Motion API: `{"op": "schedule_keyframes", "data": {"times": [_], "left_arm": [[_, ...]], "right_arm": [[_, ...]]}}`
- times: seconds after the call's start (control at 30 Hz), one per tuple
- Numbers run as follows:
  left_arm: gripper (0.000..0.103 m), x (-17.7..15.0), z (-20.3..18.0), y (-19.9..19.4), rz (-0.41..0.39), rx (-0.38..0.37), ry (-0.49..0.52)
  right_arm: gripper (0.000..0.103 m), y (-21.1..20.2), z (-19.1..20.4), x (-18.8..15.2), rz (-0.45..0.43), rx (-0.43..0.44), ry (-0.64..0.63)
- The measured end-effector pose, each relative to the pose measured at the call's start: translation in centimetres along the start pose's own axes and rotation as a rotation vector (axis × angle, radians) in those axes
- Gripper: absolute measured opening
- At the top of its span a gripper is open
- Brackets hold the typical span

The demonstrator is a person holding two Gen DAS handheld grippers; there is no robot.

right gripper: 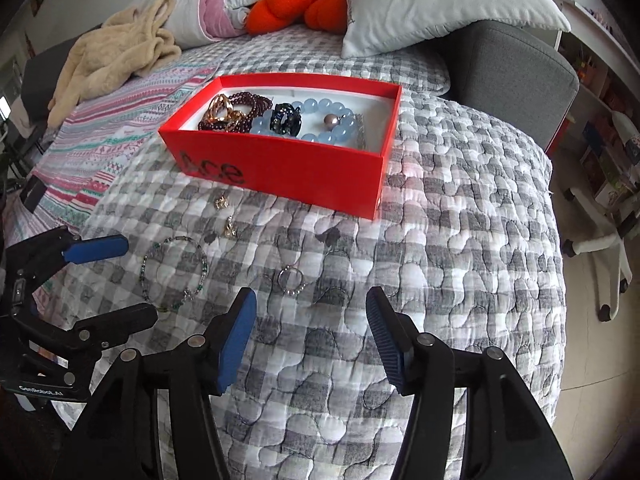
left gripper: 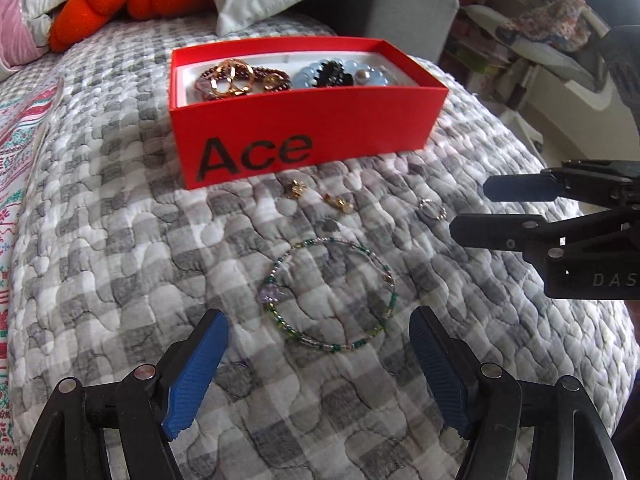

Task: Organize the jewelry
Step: 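Move the left tool to the beaded bracelet while the right tool grasps the silver ring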

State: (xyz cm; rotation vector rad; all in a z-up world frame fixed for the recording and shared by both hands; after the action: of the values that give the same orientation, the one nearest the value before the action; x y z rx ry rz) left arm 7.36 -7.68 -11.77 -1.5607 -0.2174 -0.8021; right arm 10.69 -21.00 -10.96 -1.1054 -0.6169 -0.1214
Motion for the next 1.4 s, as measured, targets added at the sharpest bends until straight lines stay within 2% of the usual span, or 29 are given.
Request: {"op": "schedule_keyframes", "data": {"times": [0.1, 0.23, 0.4, 0.57, 0.73, 0.97, 1.4], "left_arm": [[0.078, -0.1, -0.6, 0.4, -0.01, 0.025, 0.044], [0.078, 0.3, -0.7, 0.7, -0.018, 0.021, 0.036], [0.076, 0.5, -1.2, 1.1, -0.036, 0.018, 0.061], [0.062, 0.7, -1.0, 1.1, -0.046, 0.046, 0.067], [0.056, 0.9, -0.6, 1.0, -0.037, 0.04, 0.05], [0.054, 1.0, -0.2, 1.0, -0.021, 0.022, 0.015], [0.054, 1.0, 1.7, 0.4, -0.02, 0.057, -0.028]], "right_arm": [[0.06, 0.6, -0.2, -0.9, 0.03, -0.008, -0.026], [0.06, 0.8, -0.1, -1.2, 0.033, -0.028, -0.075], [0.061, 0.8, -0.3, -1.1, 0.03, -0.021, -0.072], [0.062, 0.8, -0.3, -1.2, 0.025, -0.028, -0.081], [0.063, 1.1, -0.2, -0.7, 0.021, -0.037, -0.088], [0.063, 1.8, 0.2, 0.0, 0.012, -0.048, -0.094], [0.062, 3.3, 1.3, 1.3, -0.001, -0.042, -0.081]]}}
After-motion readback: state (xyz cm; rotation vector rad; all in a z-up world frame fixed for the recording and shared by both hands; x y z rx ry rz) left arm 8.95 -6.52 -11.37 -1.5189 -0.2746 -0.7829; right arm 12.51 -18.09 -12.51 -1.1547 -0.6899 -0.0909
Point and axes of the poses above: each gripper's, at about its wrist camera, not at the fingertips, and y roughly the way its jaws point, z to its left, x to its top, the point moved 9 cm from there along y, roughly the way its jaws point, and after that the axes turned 14 degrees about x, right-handed, at the moved point
